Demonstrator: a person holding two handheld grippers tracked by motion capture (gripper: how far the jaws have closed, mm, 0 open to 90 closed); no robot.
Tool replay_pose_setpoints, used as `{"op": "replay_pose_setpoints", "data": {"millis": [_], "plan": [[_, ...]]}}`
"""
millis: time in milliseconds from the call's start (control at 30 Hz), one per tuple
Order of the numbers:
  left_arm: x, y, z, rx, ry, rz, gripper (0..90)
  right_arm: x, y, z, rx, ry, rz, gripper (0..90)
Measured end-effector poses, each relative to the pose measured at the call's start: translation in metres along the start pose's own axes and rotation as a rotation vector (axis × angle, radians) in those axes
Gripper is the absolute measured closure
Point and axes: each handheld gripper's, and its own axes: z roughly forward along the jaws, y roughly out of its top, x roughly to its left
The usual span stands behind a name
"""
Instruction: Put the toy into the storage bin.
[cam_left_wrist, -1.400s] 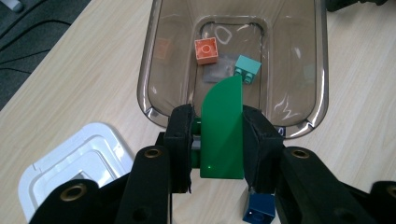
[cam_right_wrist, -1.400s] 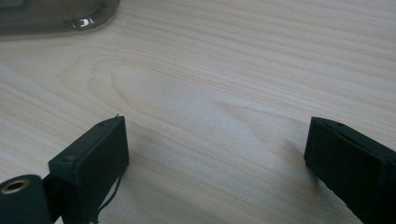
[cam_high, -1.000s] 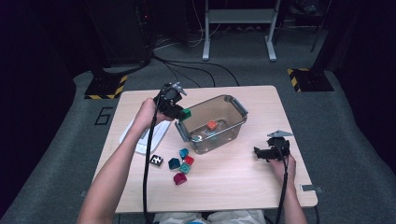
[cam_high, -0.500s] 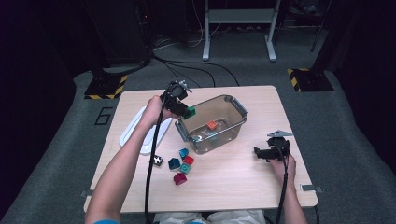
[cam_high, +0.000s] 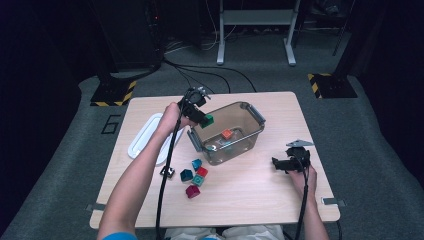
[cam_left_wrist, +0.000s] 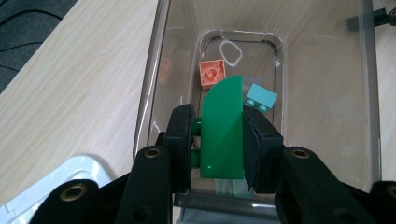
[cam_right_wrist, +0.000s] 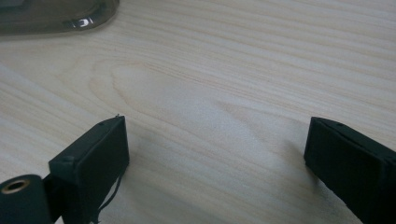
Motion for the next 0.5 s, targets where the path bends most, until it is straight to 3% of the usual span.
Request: {"op": "replay_pose_setpoints", "data": {"millis": [500], "plan": [[0.002,0.011,0.032,0.039,-0.014,-0.013,66.8,0.000,0.000,0.000,0.000,-0.001,0.000,6.3]]}}
